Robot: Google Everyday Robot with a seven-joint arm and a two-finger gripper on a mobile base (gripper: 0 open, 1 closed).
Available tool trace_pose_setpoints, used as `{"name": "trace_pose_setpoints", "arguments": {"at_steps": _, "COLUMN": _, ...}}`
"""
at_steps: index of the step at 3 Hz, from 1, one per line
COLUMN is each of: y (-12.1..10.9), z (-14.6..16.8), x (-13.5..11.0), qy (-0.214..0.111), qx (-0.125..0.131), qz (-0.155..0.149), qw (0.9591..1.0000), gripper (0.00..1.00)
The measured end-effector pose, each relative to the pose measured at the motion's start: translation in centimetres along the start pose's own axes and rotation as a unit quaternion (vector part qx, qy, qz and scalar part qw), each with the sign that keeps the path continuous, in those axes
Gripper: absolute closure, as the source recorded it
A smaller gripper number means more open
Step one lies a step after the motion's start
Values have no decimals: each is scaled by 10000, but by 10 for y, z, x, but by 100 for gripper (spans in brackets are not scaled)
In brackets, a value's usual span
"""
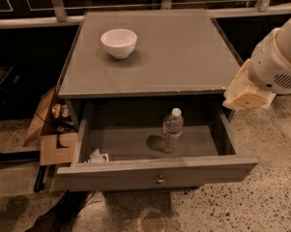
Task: Pick water bottle from top drawer and place on counter
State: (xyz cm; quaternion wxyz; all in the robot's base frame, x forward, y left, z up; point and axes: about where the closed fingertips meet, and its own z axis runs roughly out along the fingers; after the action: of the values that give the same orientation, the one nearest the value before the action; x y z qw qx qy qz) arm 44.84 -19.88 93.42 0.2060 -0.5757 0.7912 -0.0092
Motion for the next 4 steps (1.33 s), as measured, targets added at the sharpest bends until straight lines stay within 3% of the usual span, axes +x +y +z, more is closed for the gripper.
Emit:
{"name": "trace_pose_setpoints", "arguments": {"at_steps": 1, "y": 6, "z": 42, "x": -3, "qy": -495, "qx": -9, "qz": 387, "qw": 9980, "gripper": 88}}
{"name": "trace_pose_setpoints", "arguments": {"at_steps": 2, "y": 7, "z": 89, "x": -8, "qy": -1045, "qx": -64, "qz": 881, "qw": 9906, "gripper": 100}}
{"name": "trace_pose_setpoints", "arguments": {"at_steps": 3, "y": 3, "z": 128, "x": -14, "qy": -1469, "qx": -125, "qz": 1139, "qw": 9825, "gripper": 100}}
{"name": "trace_pose_setpoints", "arguments": {"at_steps": 4, "y": -1, "z": 131, "x": -16, "qy": -1520, "qx": -77, "qz": 1170, "qw": 9814, "gripper": 100}}
